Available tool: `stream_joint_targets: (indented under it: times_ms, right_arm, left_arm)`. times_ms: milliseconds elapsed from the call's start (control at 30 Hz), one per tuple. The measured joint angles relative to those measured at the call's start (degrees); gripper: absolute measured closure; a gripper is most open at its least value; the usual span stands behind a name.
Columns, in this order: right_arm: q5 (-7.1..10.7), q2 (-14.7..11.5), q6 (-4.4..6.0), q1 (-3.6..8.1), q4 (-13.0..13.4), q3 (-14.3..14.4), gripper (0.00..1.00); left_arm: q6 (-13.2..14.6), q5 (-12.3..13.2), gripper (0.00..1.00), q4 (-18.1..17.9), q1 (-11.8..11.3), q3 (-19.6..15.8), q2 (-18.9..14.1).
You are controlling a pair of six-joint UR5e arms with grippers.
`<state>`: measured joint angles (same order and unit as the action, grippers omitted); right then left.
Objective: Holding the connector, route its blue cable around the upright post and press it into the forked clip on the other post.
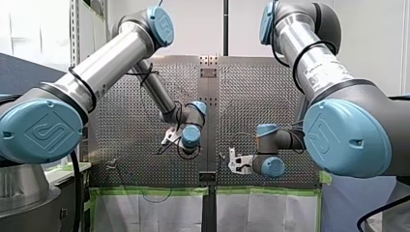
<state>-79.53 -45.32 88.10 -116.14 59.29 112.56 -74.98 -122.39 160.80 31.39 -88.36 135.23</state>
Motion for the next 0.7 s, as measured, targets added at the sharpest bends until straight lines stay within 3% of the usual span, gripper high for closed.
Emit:
stream_joint_targets:
  times_ms: [433,700]
  right_arm:
    - [0.49,0.00,0.16,0.87,0.47,-0.16,1.00]
    - [2.61,0.01,0.82,1.24,1.30,-0.26,1.00]
  left_arm:
    - [-7.40,6.99,0.02,-0.72,0.25,0.16,0.79]
    - [-11.77,9.41,0.02,-2.40,0.57,0.46,3.98]
